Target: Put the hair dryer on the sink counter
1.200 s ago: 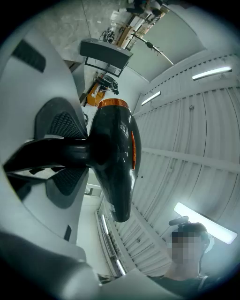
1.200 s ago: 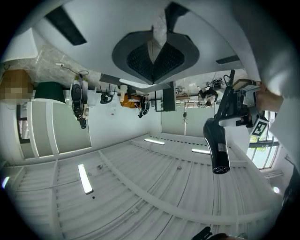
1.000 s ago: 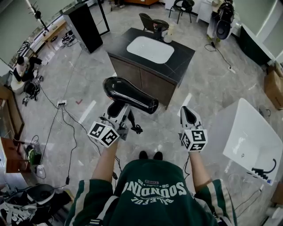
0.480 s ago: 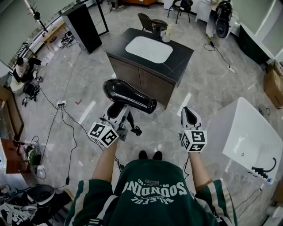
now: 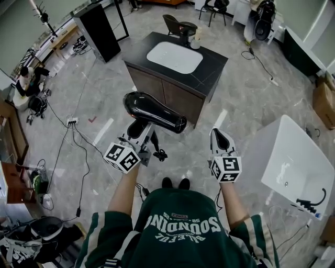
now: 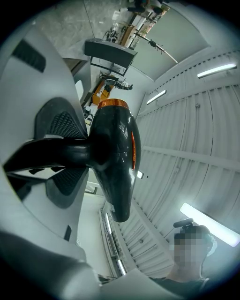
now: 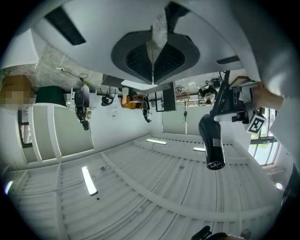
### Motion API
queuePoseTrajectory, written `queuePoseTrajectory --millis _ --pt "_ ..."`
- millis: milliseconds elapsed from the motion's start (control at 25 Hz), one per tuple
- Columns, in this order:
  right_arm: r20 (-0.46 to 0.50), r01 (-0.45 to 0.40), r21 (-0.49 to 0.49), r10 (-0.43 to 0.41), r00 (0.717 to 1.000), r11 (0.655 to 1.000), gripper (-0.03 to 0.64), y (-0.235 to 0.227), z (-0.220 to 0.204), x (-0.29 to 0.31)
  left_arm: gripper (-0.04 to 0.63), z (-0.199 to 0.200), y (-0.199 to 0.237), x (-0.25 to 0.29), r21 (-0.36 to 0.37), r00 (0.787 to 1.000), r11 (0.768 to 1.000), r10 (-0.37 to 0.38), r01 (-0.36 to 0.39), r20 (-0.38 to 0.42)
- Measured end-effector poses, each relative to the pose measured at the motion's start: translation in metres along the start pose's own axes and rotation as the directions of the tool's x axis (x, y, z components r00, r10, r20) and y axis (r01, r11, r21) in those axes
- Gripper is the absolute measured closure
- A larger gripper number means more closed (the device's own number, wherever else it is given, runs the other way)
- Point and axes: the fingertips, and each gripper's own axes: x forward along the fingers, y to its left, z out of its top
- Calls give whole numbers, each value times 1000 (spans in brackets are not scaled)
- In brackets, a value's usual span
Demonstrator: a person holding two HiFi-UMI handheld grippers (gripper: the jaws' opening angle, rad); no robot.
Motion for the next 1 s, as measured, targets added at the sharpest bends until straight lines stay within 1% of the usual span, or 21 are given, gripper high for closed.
queuePoseTrajectory --millis 280,560,800,1000 --pt "1 -38 2 38 999 999 572 -12 -5 2 407 -3 -15 19 17 1000 1000 10 -10 3" --pt "-8 -52 8 52 999 999 572 -7 -10 19 407 -1 1 27 9 1000 1000 22 -22 12" --pt "-16 -48 5 48 999 999 572 20 -7 54 407 4 36 28 -1 1000 1000 1 -1 6" --pt "-24 -30 9 30 999 1000 572 55 -2 93 407 15 82 28 -27 1000 999 -28 27 -9"
